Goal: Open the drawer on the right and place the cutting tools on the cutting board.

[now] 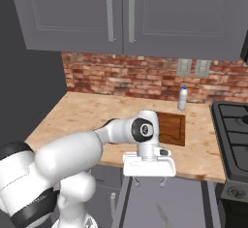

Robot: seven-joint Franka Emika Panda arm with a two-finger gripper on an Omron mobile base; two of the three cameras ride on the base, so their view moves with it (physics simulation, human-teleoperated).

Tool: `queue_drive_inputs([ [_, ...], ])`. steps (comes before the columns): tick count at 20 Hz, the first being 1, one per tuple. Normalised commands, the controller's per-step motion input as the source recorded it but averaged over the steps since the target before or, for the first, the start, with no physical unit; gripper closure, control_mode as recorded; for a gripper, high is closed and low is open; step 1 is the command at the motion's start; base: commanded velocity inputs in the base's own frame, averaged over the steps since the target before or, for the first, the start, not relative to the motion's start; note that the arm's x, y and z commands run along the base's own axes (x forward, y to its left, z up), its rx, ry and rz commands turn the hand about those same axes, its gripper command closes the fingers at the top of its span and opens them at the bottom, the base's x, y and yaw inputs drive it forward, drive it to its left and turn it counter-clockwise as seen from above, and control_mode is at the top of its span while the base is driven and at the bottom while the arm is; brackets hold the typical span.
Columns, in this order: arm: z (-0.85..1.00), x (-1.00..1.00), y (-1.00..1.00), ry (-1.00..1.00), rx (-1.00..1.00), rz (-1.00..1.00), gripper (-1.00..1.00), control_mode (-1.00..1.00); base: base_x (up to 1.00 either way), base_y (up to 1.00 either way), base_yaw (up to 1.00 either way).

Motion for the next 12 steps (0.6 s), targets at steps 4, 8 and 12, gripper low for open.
queue_drive_inputs([
  [4,-0.07,-0.01,-0.01,0.0,0.03,0.0,-1.0,-1.0,0.0,0.0,0.0],
  [8,-0.37,-0.24,-0.38,-0.04,0.22,0.0,-1.0,-1.0,0.0,0.0,0.0],
  [12,-0.47,-0.2,-0.52,-0.08,0.33,-0.06,-1.0,-1.0,0.0,0.0,0.0],
])
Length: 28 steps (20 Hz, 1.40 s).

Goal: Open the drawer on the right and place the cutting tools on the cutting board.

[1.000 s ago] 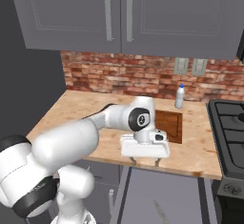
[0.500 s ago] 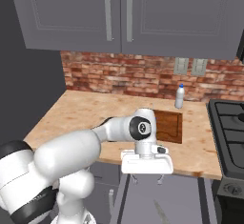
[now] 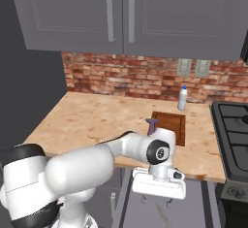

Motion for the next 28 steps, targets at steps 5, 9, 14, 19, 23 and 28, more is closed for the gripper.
queue_drive_inputs([
  [5,-0.46,0.0,-0.45,-0.11,0.29,-0.09,-1.0,-1.0,0.0,0.0,0.0],
  [9,-0.17,0.0,-0.17,-0.06,0.05,-0.02,-1.0,-1.0,0.0,0.0,0.0],
  [14,-0.04,0.0,0.0,0.0,0.0,0.0,-1.0,-1.0,0.0,0.0,0.0],
  [19,-0.29,0.0,0.0,-0.06,-0.04,0.03,-1.0,-1.0,0.0,0.0,0.0],
  [23,-0.47,0.0,0.0,-0.13,-0.07,0.05,-1.0,-1.0,0.0,0.0,0.0],
  [28,-0.39,0.0,-0.04,-0.19,-0.02,0.05,-1.0,-1.0,0.0,0.0,0.0],
])
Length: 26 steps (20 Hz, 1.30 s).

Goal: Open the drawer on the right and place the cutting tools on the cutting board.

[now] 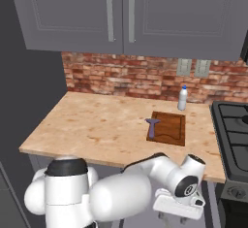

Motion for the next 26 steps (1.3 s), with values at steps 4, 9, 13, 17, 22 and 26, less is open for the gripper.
queue_drive_inputs([
  [4,-0.35,0.0,-0.04,-0.1,-0.01,0.01,-1.0,-1.0,0.0,0.0,0.0],
  [9,-0.28,0.0,-0.04,-0.08,0.0,0.01,-1.0,-1.0,0.0,0.0,0.0],
  [13,-0.36,0.0,0.0,-0.07,-0.07,0.03,-1.0,-1.0,0.0,0.0,0.0],
  [17,-0.42,0.0,-0.11,-0.08,-0.12,0.01,-1.0,-1.0,0.0,0.0,0.0],
  [22,-0.52,0.0,-0.23,-0.04,-0.16,0.0,-1.0,-1.0,0.0,0.0,0.0],
  [26,-0.54,0.0,-0.21,-0.01,-0.18,0.0,-1.0,-1.0,0.0,0.0,0.0],
])
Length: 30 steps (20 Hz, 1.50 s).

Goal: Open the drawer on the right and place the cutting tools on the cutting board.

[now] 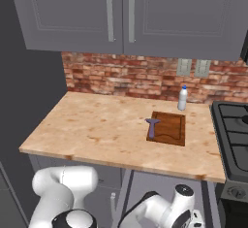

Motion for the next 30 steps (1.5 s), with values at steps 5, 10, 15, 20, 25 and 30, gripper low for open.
queue_drive_inputs([
  [5,-0.07,-0.01,-0.06,0.0,-0.03,0.0,-1.0,-1.0,0.0,0.0,0.0],
  [10,0.0,0.0,0.0,0.0,0.0,0.0,-1.0,-1.0,0.0,0.0,0.0],
  [15,-0.03,0.0,-0.18,0.0,0.0,0.0,-1.0,-1.0,0.0,0.0,0.0],
  [20,-0.11,0.0,-0.29,0.0,0.0,0.0,-1.0,-1.0,0.0,0.0,0.0],
  [25,-0.17,-0.01,-0.12,0.0,0.0,0.0,-1.0,-1.0,0.0,0.0,0.0],
  [30,-0.23,-0.02,0.0,0.0,0.0,0.0,1.0,-1.0,0.0,0.0,0.0],
])
